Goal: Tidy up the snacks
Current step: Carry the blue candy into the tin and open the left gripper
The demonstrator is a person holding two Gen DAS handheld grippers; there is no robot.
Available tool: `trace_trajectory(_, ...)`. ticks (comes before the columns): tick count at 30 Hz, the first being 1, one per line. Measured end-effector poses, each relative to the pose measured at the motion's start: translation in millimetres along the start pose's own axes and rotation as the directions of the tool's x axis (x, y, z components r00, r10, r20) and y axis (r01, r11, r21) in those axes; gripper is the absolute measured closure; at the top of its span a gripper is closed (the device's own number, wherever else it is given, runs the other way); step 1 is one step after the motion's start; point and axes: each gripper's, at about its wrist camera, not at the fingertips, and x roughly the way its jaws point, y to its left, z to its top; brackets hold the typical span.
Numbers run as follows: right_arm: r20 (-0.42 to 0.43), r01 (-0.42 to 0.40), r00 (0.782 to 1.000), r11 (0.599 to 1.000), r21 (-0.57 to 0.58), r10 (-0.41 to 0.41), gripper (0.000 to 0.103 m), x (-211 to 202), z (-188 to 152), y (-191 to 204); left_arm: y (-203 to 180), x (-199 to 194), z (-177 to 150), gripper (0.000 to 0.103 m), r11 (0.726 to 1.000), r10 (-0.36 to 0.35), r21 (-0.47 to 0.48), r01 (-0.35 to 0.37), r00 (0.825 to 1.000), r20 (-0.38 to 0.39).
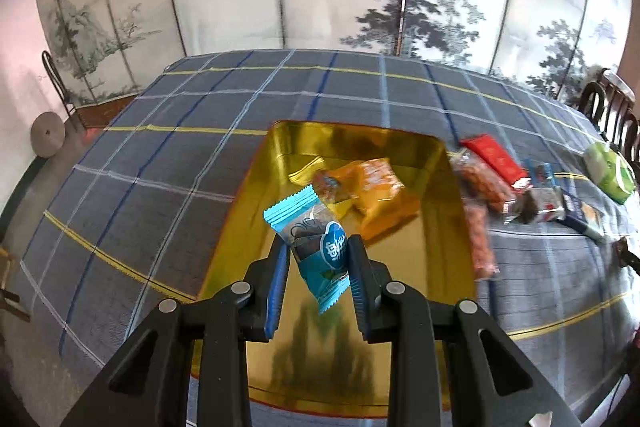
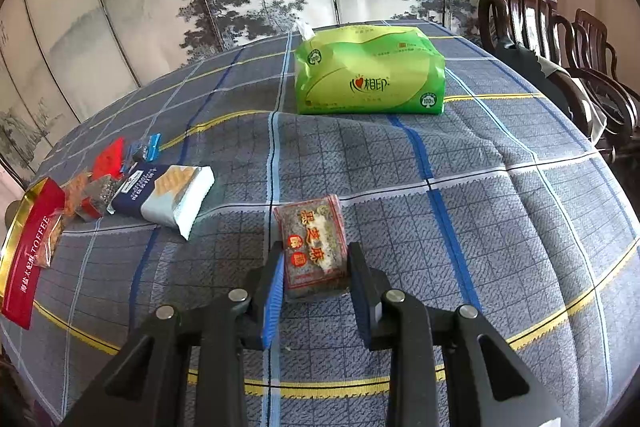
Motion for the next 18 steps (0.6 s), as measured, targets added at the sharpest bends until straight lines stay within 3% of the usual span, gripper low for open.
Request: trace_trajectory(18,-0.003,0.010,1.000,1.000,-0.006,-0.010,0.073,1,1,1,27,24,-9,0.077,0.998,0.050,-0.025,-0.049,0.999,0.022)
